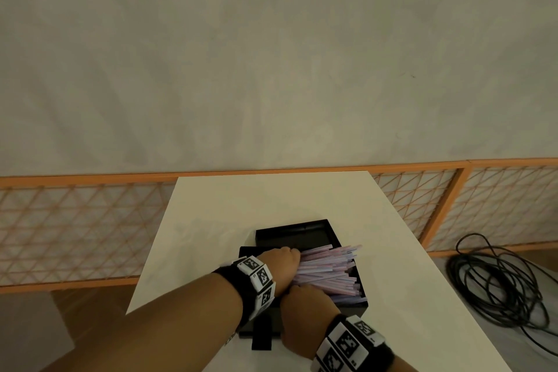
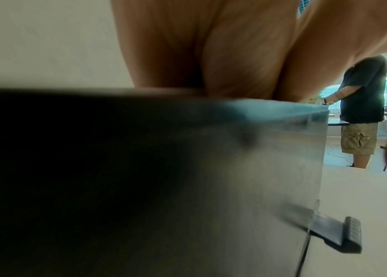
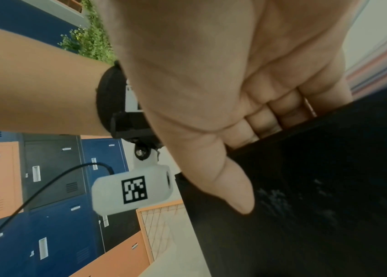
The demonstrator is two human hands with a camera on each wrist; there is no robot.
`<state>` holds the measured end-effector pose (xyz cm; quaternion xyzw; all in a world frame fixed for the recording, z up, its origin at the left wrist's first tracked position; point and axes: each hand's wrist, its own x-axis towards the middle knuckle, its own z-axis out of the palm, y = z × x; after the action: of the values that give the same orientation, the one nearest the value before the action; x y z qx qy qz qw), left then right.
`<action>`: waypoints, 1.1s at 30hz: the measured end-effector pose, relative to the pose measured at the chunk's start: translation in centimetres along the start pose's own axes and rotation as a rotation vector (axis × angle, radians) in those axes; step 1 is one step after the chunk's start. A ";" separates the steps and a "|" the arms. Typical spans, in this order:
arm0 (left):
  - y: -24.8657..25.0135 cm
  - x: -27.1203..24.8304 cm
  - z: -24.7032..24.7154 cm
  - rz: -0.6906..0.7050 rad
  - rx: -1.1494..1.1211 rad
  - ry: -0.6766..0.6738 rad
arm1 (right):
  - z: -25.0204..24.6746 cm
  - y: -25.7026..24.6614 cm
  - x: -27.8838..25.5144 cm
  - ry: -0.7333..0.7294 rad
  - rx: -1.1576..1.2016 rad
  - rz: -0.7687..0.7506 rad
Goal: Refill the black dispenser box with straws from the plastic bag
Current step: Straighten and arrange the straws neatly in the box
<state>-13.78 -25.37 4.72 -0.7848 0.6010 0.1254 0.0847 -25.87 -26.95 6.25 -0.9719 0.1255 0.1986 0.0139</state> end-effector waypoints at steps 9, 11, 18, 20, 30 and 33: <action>0.1 0.7 -0.2 -0.019 0.019 -0.047 | 0.1 0.3 -0.2 0.003 0.043 0.005; -0.2 0.8 0.0 0.000 -0.022 -0.034 | 0.0 0.2 -0.2 -0.001 0.048 0.003; -0.6 0.8 -0.9 0.002 -0.223 0.026 | 0.1 0.4 -0.5 0.025 0.072 -0.007; -0.7 0.7 -1.1 0.006 -0.258 0.039 | 0.0 0.5 -0.6 0.037 0.067 -0.007; -1.1 0.5 -3.7 -0.020 -0.372 0.060 | -0.5 0.9 2.3 -0.052 -0.016 0.018; -1.0 0.6 -4.1 -0.027 -0.364 0.030 | 0.1 1.4 3.9 -0.114 -0.033 0.041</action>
<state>-12.25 -26.83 8.42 -0.7968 0.5591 0.2194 -0.0662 -22.81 -29.25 4.68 -0.9563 0.1410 0.2560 0.0010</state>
